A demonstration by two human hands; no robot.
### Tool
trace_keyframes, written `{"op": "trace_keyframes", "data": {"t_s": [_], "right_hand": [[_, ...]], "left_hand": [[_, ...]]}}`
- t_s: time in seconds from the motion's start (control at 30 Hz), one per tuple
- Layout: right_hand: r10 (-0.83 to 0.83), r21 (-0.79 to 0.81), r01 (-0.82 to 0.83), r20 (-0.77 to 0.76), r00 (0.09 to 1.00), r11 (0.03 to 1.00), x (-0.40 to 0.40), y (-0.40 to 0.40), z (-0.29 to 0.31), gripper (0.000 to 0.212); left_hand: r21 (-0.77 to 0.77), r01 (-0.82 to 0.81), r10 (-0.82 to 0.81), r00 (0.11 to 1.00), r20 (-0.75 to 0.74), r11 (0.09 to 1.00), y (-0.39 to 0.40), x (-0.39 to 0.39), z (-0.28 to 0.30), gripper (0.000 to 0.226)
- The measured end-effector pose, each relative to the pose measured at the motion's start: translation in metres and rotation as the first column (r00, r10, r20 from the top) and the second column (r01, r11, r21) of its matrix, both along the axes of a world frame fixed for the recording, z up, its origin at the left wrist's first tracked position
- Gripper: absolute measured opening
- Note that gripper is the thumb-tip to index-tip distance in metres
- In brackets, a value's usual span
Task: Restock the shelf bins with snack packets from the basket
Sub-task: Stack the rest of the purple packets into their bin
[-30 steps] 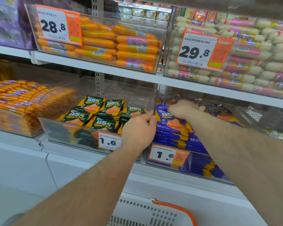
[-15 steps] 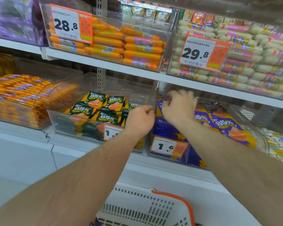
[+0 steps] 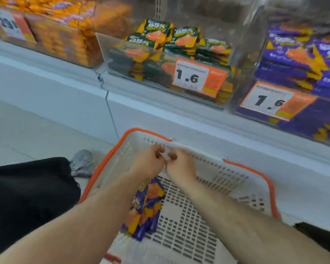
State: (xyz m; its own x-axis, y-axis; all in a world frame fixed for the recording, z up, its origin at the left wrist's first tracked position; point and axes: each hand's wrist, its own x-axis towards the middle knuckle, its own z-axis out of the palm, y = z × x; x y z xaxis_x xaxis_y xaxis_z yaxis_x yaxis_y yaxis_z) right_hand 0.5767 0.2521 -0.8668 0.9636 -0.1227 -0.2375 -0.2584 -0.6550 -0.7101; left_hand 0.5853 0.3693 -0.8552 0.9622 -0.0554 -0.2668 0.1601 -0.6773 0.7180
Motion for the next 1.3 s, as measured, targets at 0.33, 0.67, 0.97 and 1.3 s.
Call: {"op": "trace_keyframes", "data": {"t_s": [0.33,0.67,0.97,1.3], "right_hand": [[0.188,0.088,-0.174,-0.662,0.726,0.981,-0.051,0.028,-0.14,0.024],[0.167,0.195,-0.054,-0.63,0.759,0.979,-0.067,0.047,-0.179,0.021],[0.302,0.041,-0.341,-0.573,0.762,0.939,-0.035,-0.005,-0.08,0.021],[0.192,-0.006,-0.197,-0.199,0.961,0.98,-0.026,-0.096,0.044,0.029]], "left_hand": [[-0.004,-0.156,0.143,0.911,-0.387,0.988,0.047,-0.004,-0.082,0.02],[0.044,-0.097,0.107,0.915,-0.389,0.994,0.044,-0.011,-0.087,0.014],[0.039,-0.014,0.026,0.937,-0.347,0.999,0.024,-0.009,-0.059,0.029],[0.04,0.081,-0.061,0.929,-0.365,0.996,-0.02,-0.004,0.012,0.065]]}}
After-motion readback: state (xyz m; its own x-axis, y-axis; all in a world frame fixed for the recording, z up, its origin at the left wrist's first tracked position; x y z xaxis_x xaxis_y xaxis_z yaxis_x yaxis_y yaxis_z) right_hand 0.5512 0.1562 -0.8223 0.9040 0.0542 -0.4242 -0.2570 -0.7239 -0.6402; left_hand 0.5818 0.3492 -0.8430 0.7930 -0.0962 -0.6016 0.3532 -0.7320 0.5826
